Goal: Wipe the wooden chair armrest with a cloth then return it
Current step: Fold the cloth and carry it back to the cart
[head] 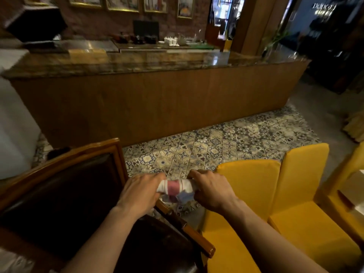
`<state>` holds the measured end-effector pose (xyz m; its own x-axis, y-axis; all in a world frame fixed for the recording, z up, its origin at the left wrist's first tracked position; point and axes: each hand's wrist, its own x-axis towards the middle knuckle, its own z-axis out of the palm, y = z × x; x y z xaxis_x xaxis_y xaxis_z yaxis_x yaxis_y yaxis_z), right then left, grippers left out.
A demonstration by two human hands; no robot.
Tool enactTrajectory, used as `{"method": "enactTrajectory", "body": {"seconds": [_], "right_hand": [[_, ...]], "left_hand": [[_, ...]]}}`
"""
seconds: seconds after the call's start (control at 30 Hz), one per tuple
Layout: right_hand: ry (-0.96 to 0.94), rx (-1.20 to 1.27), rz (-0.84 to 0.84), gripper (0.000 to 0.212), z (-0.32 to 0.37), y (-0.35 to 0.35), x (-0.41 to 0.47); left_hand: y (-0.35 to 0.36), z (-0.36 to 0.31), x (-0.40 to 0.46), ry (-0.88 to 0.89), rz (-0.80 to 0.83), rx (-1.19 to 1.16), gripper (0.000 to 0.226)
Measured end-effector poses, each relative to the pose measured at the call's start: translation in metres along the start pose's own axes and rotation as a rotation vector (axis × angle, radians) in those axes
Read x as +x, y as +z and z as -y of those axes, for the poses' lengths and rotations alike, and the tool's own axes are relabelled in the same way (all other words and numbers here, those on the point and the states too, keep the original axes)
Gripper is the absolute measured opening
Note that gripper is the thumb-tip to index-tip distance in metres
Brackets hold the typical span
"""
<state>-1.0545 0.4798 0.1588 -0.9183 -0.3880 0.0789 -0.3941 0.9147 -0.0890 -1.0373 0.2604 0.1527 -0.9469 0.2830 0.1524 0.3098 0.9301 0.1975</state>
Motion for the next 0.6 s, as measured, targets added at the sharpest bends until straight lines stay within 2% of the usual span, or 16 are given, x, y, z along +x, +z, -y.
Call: {"method": "enactTrajectory", "body": {"seconds": [0.27, 0.6], "right_hand": [[-0.094, 0.009, -0.107, 0.039, 0.020, -0.041, 0.009], [-0.381, 0.093, -0.198, 0.031, 0.050, -0.079, 0.018]], "left_hand": [[-0.048, -0.001, -0.015, -0.059, -0.097, 0.057, 0.039], [-0.108, -0.018, -0.072, -0.308, -0.187, 0.186, 0.037]]}}
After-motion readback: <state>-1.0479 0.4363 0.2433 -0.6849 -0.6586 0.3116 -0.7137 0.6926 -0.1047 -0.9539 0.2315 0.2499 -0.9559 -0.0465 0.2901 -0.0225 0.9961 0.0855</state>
